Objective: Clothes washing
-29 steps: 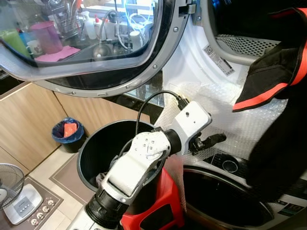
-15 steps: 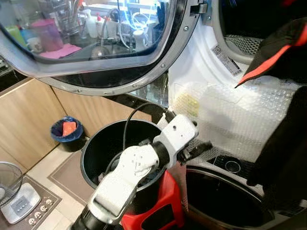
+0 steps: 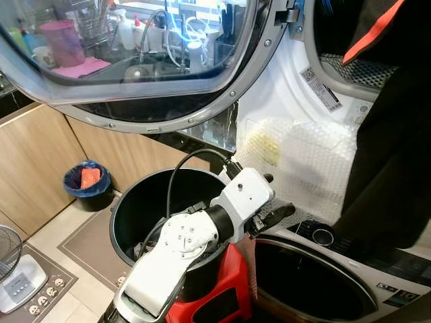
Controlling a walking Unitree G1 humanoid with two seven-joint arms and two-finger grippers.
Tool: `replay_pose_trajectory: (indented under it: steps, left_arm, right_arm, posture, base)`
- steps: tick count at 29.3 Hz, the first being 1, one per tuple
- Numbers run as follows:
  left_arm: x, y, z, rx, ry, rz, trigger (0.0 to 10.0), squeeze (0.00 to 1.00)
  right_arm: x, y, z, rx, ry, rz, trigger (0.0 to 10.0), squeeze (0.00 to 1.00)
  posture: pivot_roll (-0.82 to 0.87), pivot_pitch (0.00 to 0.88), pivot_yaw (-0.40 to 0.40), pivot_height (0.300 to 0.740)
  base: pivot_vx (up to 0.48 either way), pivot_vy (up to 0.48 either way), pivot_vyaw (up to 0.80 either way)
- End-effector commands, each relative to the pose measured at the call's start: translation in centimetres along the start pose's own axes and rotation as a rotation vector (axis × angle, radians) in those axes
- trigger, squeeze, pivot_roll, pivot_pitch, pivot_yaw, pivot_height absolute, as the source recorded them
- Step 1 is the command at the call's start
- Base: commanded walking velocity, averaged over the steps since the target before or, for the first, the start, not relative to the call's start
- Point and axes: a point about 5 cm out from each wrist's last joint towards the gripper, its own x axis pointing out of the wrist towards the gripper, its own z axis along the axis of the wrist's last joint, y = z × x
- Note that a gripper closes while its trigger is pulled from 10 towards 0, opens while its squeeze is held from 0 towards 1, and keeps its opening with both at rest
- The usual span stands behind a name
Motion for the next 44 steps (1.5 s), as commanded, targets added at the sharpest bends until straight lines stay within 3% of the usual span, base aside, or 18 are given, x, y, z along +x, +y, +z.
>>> replay_pose_trajectory:
  steps: [1, 3, 7, 14, 21, 31, 34, 44]
  left_arm:
    - [-0.6, -0.5, 0.4, 0.001, 0.001, 0.018, 10.0, 0.0]
    - [-1.3, -1.4, 0.6, -0.031, 0.01, 0.04, 10.0, 0.0]
    - [-1.6, -1.7, 0.6, -0.056, 0.014, 0.056, 10.0, 0.0]
    - [-2.1, -2.5, 0.7, -0.098, 0.027, 0.093, 10.0, 0.0]
    - [-2.8, -3.2, 0.7, -0.147, 0.058, 0.134, 10.0, 0.0]
    - [-3.4, -3.8, 0.7, -0.195, 0.09, 0.166, 10.0, 0.0]
    - [-3.5, -4.0, 0.9, -0.203, 0.094, 0.168, 10.0, 0.0]
    - [-3.7, -4.6, 1.1, -0.231, 0.098, 0.165, 10.0, 0.0]
  right_arm:
    - [3.4, 1.9, 1.0, -0.084, -0.038, 0.041, 10.0, 0.0]
    - [7.8, 4.4, 0.4, -0.229, -0.018, 0.049, 10.0, 0.0]
    - [9.7, 5.3, -1.4, -0.275, 0.025, 0.013, 10.0, 0.0]
    - [11.6, 6.4, -3.4, -0.362, 0.077, -0.041, 10.0, 0.0]
    - [12.1, 6.2, -4.9, -0.412, 0.117, -0.108, 10.0, 0.0]
    - [10.6, 3.2, -6.4, -0.5, 0.194, -0.319, 10.0, 0.0]
    - [10.6, 3.4, -6.2, -0.44, 0.162, -0.3, 10.0, 0.0]
    - [11.0, 3.9, -5.6, -0.396, 0.111, -0.288, 10.0, 0.0]
  posture:
    - [0.02, 0.092, -0.079, 0.74]
    - [0.02, 0.11, -0.097, 0.74]
    - [0.02, 0.137, -0.12, 0.74]
    - [0.02, 0.192, -0.168, 0.74]
    - [0.03, 0.229, -0.198, 0.74]
    - [0.03, 0.254, -0.203, 0.74]
    - [0.03, 0.26, -0.201, 0.74]
    - [0.03, 0.264, -0.198, 0.74]
  base:
    - [0.0, 0.0, 0.0]
    - [0.0, 0.0, 0.0]
    - [0.0, 0.0, 0.0]
    - [0.0, 0.0, 0.0]
    - [0.0, 0.0, 0.0]
    - [0.0, 0.0, 0.0]
    - [0.0, 0.0, 0.0]
    - [0.0, 0.0, 0.0]
